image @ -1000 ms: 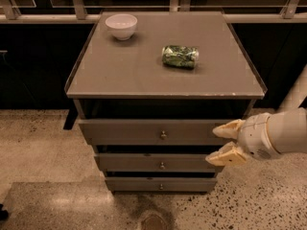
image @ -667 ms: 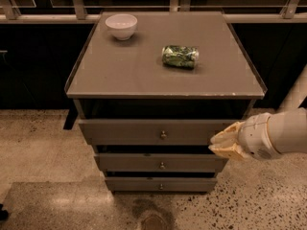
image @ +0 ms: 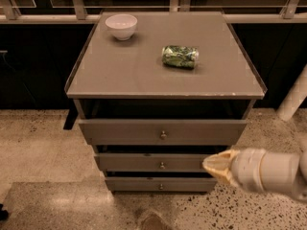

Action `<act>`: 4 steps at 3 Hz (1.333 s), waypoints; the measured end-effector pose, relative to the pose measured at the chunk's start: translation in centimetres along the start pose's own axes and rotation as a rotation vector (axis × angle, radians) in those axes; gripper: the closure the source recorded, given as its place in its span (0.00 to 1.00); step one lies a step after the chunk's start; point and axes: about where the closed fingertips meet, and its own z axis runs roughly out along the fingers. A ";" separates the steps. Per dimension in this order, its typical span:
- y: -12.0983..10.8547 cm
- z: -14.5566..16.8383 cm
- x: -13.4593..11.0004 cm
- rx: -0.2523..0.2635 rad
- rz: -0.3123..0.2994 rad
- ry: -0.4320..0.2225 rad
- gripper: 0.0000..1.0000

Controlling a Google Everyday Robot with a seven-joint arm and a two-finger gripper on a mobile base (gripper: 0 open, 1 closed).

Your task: Open middle drawer

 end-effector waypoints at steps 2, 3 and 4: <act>-0.6 7.3 8.6 0.159 0.136 -0.152 1.00; -4.6 11.7 13.8 0.282 0.226 -0.152 1.00; -4.6 11.7 13.8 0.282 0.226 -0.152 1.00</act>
Offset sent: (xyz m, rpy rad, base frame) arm 0.0643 -0.0607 -0.1862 0.1496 -0.1945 -0.4398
